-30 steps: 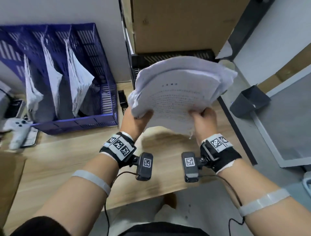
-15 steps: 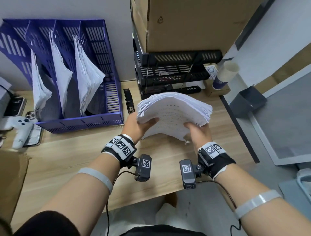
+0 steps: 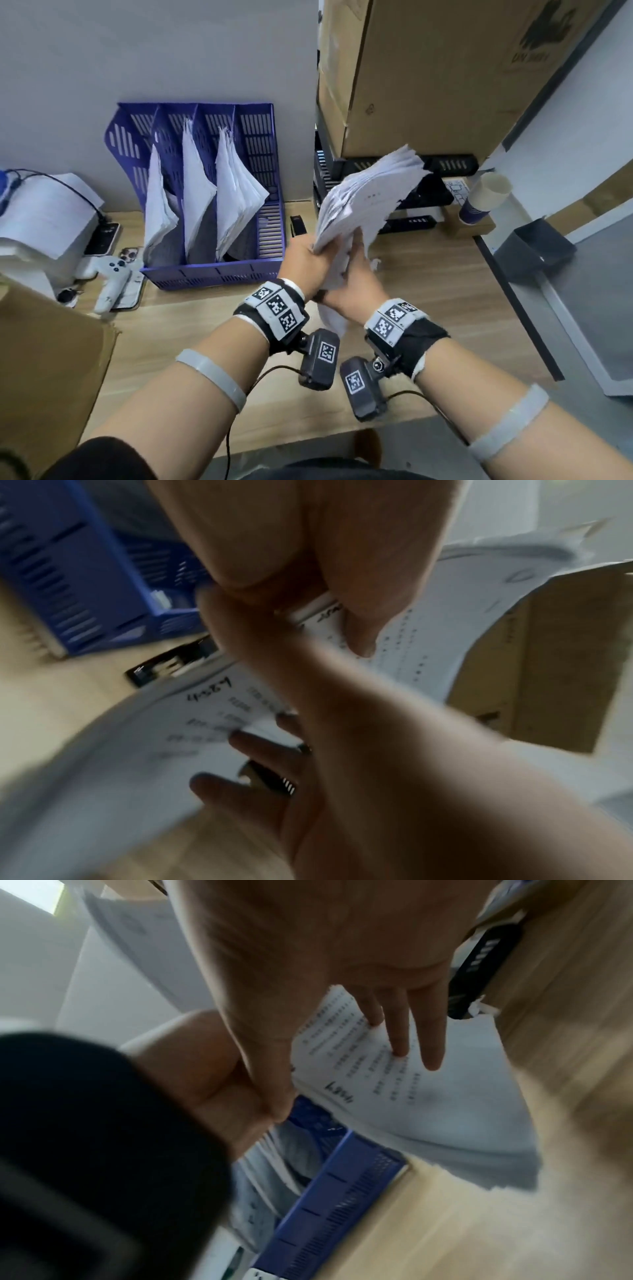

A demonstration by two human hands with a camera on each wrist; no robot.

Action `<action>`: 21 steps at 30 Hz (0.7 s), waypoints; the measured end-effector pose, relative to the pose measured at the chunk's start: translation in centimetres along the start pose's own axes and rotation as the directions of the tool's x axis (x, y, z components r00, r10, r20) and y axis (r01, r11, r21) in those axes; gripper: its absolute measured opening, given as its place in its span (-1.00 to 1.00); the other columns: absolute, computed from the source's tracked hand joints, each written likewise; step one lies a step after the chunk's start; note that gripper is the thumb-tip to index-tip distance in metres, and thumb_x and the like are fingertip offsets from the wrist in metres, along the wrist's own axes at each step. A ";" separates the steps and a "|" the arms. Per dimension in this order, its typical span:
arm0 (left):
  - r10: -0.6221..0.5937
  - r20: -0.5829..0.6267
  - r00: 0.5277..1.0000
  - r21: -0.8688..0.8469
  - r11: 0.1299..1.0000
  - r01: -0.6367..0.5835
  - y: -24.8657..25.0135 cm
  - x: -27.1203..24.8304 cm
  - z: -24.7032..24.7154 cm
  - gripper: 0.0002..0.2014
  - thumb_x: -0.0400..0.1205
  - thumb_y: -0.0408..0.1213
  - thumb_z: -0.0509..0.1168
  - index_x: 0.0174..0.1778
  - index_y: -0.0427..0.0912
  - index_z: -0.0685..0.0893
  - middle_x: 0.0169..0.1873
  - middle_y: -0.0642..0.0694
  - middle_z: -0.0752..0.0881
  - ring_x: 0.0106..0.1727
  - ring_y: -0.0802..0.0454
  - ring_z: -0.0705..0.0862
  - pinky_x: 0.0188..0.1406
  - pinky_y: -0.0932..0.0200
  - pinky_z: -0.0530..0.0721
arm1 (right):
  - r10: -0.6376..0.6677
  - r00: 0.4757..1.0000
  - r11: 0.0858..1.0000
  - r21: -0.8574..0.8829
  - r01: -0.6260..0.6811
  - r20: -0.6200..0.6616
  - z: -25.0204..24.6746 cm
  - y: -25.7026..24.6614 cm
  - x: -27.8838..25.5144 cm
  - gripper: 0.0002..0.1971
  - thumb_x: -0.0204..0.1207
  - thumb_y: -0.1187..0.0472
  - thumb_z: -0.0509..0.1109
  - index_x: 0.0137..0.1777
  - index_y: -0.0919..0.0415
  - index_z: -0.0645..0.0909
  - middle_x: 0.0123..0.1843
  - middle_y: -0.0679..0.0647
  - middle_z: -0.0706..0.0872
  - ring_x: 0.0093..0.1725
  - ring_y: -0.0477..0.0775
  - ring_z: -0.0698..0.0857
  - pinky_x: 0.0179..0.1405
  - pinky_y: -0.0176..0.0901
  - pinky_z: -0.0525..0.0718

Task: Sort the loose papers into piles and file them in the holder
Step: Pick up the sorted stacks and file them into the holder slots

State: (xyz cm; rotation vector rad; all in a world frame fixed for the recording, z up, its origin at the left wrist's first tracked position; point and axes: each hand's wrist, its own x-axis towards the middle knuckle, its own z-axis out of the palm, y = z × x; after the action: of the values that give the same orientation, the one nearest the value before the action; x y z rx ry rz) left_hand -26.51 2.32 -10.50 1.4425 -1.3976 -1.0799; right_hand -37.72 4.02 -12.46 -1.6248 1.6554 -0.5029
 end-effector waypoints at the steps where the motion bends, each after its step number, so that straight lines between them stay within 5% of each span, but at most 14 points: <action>1: 0.044 0.006 0.999 0.083 0.996 -0.044 0.6 -0.3 -0.5 -0.63 0.68 -0.14 0.32 -0.50 -0.01 0.57 -0.54 0.12 0.63 -0.44 0.25 0.50 -0.36 0.23 0.47 | -0.041 0.999 0.996 -0.077 0.041 0.011 0.5 -1.0 0.4 0.42 0.18 -0.15 0.61 0.65 0.18 -0.51 0.53 0.25 0.41 0.44 0.23 0.54 0.39 0.04 0.57; 3: 0.112 0.060 0.992 0.265 0.956 -0.124 1.7 -0.8 -1.5 -0.75 0.72 -0.05 0.22 -0.23 0.02 0.67 -0.31 -0.03 0.77 -0.24 0.00 0.67 -0.25 0.13 0.54 | -0.073 0.997 0.984 -0.166 0.070 -0.010 0.8 -2.3 0.9 0.01 0.44 0.04 0.51 0.71 0.28 -0.07 0.54 0.21 0.47 0.45 0.17 0.54 0.32 -0.23 0.49; 5: 0.156 0.091 0.984 0.379 0.908 -0.179 2.5 -1.4 -2.5 -0.79 0.74 -0.08 0.15 0.15 0.04 0.67 -0.08 -0.17 0.80 -0.04 -0.21 0.69 -0.09 0.03 0.61 | -0.064 0.998 0.959 -0.277 0.060 -0.004 0.9 -3.3 0.8 -0.35 0.56 0.13 0.40 0.61 0.26 0.30 0.50 0.18 0.54 0.45 0.16 0.55 0.30 -0.20 0.50; 8: 0.245 0.056 0.968 0.402 0.882 -0.247 3.0 -1.7 -4.1 -0.77 0.72 -0.17 0.17 0.23 0.12 0.64 0.00 -0.11 0.79 0.05 -0.18 0.69 -0.04 0.05 0.60 | -0.040 0.999 0.913 -0.407 0.027 -0.022 1.0 -5.9 0.6 -0.56 0.63 0.11 0.25 0.45 0.29 0.44 0.21 0.23 0.65 0.13 0.25 0.67 0.04 -0.09 0.59; 10: 0.274 0.056 0.960 0.345 0.897 -0.276 2.8 -1.2 -5.1 -0.74 0.69 -0.16 0.23 0.27 0.20 0.61 0.05 0.03 0.78 0.12 -0.05 0.71 0.09 0.05 0.64 | -0.017 0.999 0.918 -0.397 0.000 -0.040 0.7 -7.2 0.9 -0.73 0.64 0.13 0.21 0.24 0.25 0.52 0.15 0.22 0.67 0.12 0.28 0.68 -0.04 -0.14 0.51; 13: 0.228 0.162 0.960 0.070 0.968 -0.241 2.2 -0.4 -6.9 -0.48 0.61 -0.04 0.39 0.51 0.29 0.48 0.36 0.25 0.65 0.36 0.25 0.62 0.35 0.18 0.60 | -0.020 1.000 0.963 -0.270 0.014 -0.021 0.0 -7.9 1.2 -0.70 0.62 0.22 0.26 0.32 0.26 0.56 0.22 0.22 0.68 0.26 0.24 0.66 0.14 -0.12 0.58; 17: 0.033 0.203 0.979 -0.189 0.982 0.006 0.3 1.6 -9.4 -0.67 0.73 -0.12 0.25 0.43 0.12 0.59 0.32 0.23 0.65 0.34 0.30 0.61 0.45 0.26 0.52 | -0.020 1.000 0.988 -0.153 0.019 -0.002 -0.8 -8.5 1.9 -0.66 0.62 0.20 0.22 0.32 0.29 0.61 0.25 0.27 0.73 0.24 0.29 0.70 0.25 -0.05 0.64; 19: -0.108 0.182 0.977 -0.054 0.991 0.119 -2.0 3.2 -10.4 -0.59 0.75 -0.19 0.23 0.54 -0.09 0.50 0.40 0.13 0.58 0.42 0.19 0.55 0.45 0.35 0.48 | 0.002 1.000 0.990 -0.143 0.000 0.016 -1.3 -9.0 1.9 -0.65 0.66 0.18 0.22 0.32 0.35 0.61 0.27 0.26 0.72 0.30 0.27 0.66 0.24 -0.24 0.54; 21: -0.185 0.111 0.977 0.150 0.974 0.167 -4.3 4.7 -11.3 -0.40 0.67 -0.27 0.31 0.65 -0.15 0.32 0.60 -0.07 0.40 0.62 -0.02 0.38 0.61 0.15 0.33 | -0.008 0.999 0.994 -0.106 0.012 0.036 -1.8 -9.3 2.0 -0.67 0.68 0.17 0.23 0.29 0.38 0.60 0.19 0.17 0.70 0.28 0.17 0.62 0.13 -0.41 0.43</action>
State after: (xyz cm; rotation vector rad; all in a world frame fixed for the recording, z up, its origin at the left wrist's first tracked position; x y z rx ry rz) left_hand -14.38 -2.21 -11.56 1.6502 -1.4787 -1.2217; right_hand -32.60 0.56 -4.96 -1.7094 1.6731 -0.3938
